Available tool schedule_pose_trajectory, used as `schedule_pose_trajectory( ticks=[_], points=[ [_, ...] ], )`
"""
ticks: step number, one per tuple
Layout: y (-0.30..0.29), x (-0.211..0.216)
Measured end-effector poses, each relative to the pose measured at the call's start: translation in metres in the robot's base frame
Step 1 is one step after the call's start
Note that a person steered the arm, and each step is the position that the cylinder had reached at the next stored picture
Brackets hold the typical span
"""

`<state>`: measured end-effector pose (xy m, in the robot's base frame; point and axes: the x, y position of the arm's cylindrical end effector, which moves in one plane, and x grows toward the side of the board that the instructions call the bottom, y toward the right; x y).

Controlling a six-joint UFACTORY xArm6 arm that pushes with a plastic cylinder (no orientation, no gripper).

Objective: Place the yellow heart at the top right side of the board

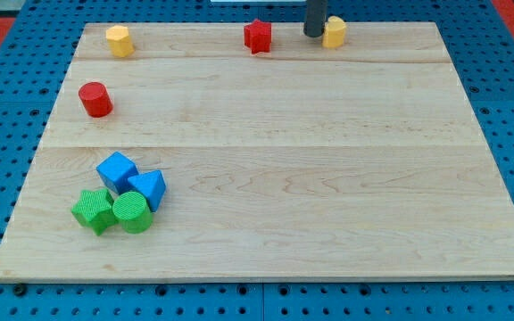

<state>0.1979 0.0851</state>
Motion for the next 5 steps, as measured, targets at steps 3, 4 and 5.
schedule_pose_trajectory(
  ticks=[3,4,5],
  points=[
    [0.047,0.078],
    [0.043,0.082],
    [-0.008,0.123]
  ],
)
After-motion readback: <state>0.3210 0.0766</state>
